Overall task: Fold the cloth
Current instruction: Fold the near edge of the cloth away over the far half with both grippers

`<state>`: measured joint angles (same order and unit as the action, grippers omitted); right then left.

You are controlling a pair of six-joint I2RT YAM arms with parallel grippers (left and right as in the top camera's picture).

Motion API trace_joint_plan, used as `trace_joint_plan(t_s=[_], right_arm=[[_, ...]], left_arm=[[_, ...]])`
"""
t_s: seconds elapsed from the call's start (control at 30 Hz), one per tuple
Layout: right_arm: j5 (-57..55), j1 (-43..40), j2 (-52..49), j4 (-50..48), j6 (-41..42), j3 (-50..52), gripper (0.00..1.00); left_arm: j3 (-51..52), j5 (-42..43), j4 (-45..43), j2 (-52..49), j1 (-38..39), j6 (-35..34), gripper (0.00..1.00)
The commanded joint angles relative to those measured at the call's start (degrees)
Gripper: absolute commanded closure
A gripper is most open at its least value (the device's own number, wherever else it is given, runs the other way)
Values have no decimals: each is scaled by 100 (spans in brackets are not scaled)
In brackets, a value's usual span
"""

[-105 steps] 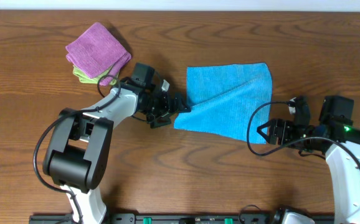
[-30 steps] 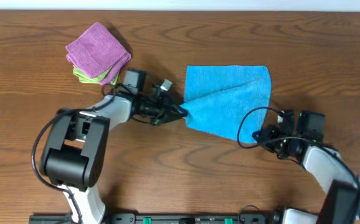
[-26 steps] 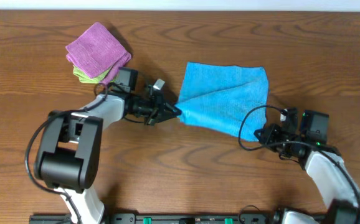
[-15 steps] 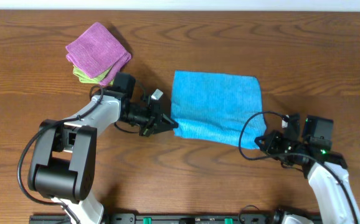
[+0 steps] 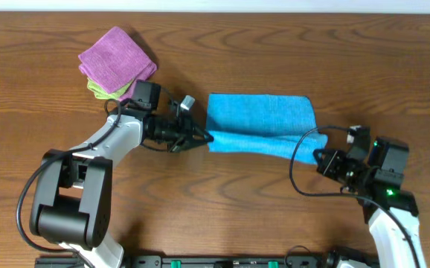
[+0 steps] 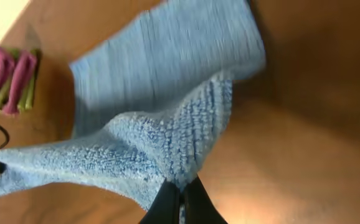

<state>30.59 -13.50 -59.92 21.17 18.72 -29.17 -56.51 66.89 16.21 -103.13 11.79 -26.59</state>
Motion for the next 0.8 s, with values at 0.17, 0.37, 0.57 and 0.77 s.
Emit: trace_joint_plan(t_s=[0.17, 0.37, 0.57, 0.77], right_arm=[[-168, 59, -1185, -1482, 365, -85, 99], [-485, 269, -2055, -2146, 398, -459, 98], [-682, 459, -2857, -2229, 254, -1106, 99], [-780, 503, -3414, -2227, 136, -1576, 99]], left_arm=[[9, -1241, -1425, 125, 17, -1300, 94], [9, -2282, -1904, 125, 197, -1469, 94], [9, -2796, -2426, -92, 293, -1578, 94], [-24, -2830, -3147, -560, 286, -1738, 95]])
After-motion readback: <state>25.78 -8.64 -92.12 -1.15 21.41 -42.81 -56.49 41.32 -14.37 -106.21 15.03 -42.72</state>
